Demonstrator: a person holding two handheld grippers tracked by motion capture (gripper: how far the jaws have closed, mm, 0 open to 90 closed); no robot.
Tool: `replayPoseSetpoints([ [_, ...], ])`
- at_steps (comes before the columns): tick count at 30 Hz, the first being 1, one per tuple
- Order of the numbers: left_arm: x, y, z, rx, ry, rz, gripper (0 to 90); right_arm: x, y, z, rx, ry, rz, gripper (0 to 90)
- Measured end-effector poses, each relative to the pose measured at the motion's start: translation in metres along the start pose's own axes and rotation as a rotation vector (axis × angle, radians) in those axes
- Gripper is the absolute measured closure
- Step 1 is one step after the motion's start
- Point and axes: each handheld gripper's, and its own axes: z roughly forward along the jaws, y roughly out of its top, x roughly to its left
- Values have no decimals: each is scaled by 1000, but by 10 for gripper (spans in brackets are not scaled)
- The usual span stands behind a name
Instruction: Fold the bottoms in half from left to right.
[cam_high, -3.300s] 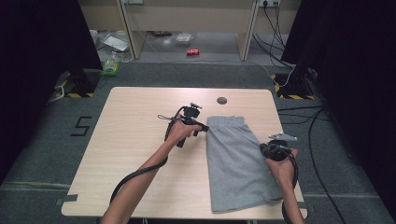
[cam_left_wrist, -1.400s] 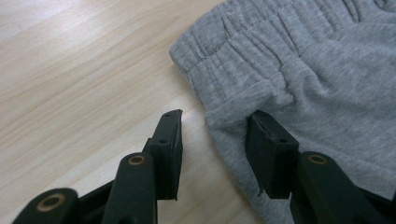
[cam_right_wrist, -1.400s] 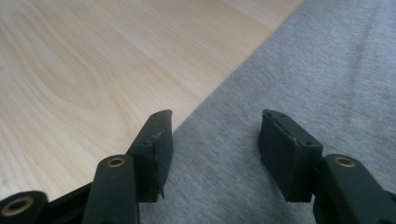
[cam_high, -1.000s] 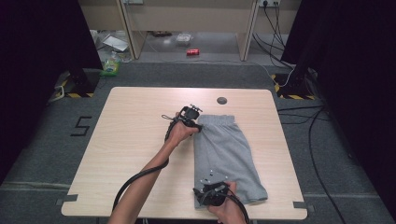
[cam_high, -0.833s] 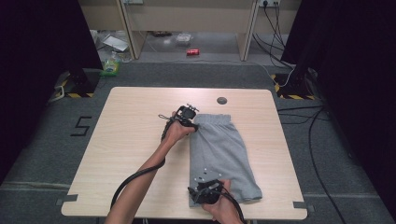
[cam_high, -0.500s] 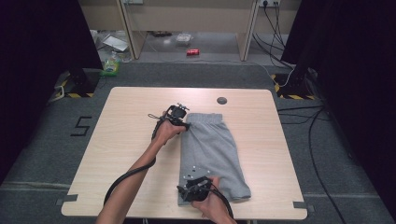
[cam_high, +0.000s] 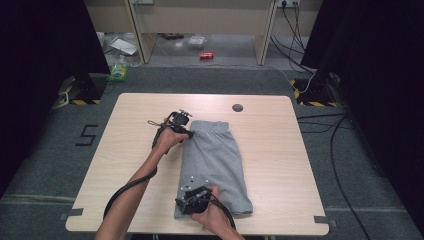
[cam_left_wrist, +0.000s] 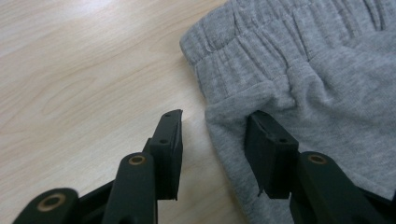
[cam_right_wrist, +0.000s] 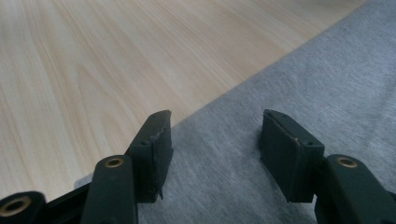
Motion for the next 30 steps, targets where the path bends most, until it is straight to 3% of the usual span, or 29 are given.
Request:
replayPoseSetpoints([
  [8, 13, -6, -5, 11, 7, -12, 569, 9, 10, 11, -1, 26, -9, 445],
  [14, 21, -11, -6, 1, -15, -53, 560, 12, 13, 15, 3, 31, -11, 444],
  [30, 19, -16, -7, -35, -4, -66, 571, 3, 13, 8, -15, 72, 15, 428],
])
